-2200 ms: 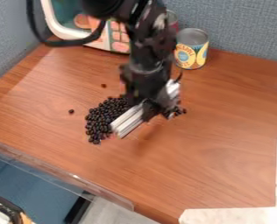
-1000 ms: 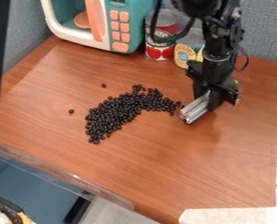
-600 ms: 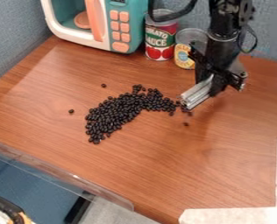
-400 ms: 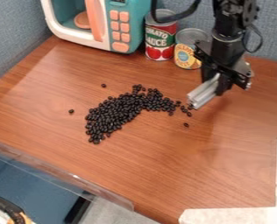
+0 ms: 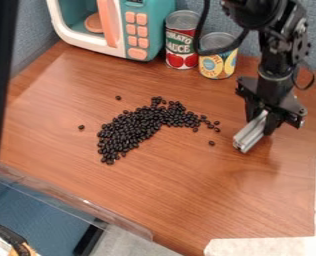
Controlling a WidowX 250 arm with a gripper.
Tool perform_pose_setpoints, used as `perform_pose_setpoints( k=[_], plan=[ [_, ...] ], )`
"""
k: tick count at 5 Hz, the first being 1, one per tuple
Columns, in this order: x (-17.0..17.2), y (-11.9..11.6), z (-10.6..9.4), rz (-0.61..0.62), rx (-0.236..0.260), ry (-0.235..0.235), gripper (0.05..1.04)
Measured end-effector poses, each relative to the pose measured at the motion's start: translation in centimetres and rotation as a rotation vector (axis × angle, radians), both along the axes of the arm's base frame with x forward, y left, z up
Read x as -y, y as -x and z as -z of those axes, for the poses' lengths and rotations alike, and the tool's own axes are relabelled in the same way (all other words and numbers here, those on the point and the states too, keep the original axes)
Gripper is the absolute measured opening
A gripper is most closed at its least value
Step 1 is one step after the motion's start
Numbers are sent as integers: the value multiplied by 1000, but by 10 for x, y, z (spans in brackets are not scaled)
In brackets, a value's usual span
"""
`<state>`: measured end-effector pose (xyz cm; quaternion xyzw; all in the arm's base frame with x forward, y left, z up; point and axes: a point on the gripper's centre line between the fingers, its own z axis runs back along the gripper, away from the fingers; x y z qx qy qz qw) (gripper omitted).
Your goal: Sweep into pile
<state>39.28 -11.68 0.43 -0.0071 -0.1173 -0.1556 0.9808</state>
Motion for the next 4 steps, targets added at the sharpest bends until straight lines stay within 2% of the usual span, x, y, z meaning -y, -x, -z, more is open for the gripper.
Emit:
perform_pose_setpoints(
  k=[1,2,4],
  plan=[
    [2,2,4,-29,-13,26,381],
    [-10,10,10,-82,-14,33,381],
    [-58,35,11,-202,9,-22,381]
  ],
)
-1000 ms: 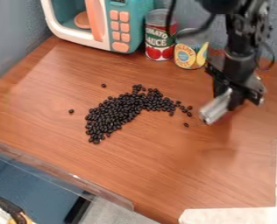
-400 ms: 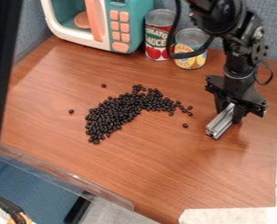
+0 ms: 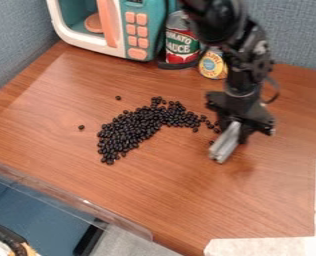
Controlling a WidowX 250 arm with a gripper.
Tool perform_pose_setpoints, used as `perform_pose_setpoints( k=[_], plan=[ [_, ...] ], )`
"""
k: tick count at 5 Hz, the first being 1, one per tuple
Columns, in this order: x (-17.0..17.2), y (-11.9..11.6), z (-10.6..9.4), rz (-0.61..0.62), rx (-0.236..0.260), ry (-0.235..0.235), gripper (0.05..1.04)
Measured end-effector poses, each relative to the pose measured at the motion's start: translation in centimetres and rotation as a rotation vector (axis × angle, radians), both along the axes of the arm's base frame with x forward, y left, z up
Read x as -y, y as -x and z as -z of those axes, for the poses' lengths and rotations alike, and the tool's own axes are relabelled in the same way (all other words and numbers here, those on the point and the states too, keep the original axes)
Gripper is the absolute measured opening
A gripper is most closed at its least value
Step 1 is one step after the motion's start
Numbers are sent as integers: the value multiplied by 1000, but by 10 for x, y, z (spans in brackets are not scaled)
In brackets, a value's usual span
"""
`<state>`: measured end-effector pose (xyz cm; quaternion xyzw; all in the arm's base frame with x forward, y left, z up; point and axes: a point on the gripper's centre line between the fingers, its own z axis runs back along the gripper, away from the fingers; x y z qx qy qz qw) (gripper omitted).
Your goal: Sweep into pile
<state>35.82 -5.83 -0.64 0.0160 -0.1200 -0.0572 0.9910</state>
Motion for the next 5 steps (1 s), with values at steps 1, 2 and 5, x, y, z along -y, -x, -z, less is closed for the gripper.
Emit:
perform_pose_setpoints(
  k=[1,2,5],
  plan=[
    [-13,3,0,-31,4,1,381],
    [-33,6,0,-81,8,-7,381],
    [-82,16,1,-247,26,-6,381]
  ],
)
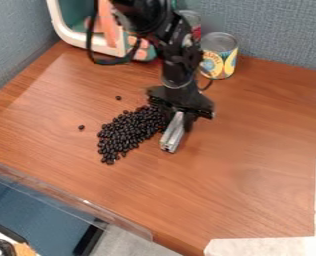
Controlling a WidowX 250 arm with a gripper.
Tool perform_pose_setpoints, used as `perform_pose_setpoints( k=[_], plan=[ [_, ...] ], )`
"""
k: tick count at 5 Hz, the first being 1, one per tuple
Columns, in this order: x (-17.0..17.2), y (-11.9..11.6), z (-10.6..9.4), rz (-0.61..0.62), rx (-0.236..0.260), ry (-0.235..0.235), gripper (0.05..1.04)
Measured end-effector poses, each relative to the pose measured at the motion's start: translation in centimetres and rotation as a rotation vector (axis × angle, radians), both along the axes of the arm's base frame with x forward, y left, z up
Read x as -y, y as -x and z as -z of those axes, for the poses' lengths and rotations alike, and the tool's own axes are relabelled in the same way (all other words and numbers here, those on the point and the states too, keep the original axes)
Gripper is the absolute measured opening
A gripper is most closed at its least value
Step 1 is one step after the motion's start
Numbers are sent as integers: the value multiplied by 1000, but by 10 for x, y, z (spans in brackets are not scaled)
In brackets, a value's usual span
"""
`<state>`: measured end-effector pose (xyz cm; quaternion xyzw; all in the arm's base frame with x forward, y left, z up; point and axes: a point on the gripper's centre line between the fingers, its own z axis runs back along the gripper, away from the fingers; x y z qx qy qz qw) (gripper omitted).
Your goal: Sweep into pile
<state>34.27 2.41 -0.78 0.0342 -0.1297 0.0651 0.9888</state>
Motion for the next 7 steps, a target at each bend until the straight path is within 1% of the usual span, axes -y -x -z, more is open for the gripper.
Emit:
perform_pose_setpoints(
  k=[2,4,5,6,7],
  plan=[
    [-22,14,-2,-57,-8,-18,381],
    [-44,26,-3,-97,-36,-62,381],
    [-49,28,-3,-103,-46,-73,381],
    [-55,30,-4,-110,-42,-64,381],
    [-53,28,-12,-78,-23,-55,381]
  ],
)
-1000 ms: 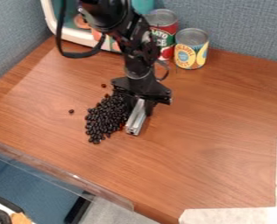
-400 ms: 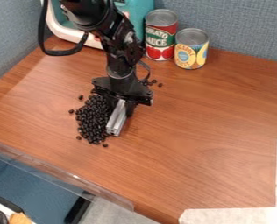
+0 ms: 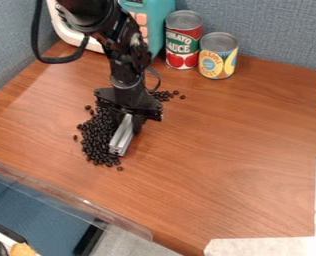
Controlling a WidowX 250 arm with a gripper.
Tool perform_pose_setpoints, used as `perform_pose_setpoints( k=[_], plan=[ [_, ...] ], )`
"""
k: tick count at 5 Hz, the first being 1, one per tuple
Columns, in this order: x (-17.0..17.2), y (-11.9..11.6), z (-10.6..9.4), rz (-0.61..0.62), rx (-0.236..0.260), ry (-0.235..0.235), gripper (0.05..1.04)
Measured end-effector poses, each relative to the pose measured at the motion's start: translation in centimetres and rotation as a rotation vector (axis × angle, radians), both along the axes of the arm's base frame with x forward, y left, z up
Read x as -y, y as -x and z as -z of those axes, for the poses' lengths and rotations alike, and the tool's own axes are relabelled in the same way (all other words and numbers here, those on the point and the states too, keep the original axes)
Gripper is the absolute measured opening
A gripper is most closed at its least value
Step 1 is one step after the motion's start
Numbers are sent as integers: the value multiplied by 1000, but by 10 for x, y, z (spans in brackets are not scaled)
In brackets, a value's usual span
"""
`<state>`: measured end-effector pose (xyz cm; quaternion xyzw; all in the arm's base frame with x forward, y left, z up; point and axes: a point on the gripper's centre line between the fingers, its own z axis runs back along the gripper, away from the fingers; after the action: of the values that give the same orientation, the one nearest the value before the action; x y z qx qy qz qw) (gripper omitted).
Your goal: Sweep into pile
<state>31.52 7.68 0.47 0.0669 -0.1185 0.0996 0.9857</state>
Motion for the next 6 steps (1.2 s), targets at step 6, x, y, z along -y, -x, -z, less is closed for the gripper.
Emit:
perform_pose_setpoints(
  k=[6],
  plan=[
    [80,-97,4,194,62,87,381]
  ],
)
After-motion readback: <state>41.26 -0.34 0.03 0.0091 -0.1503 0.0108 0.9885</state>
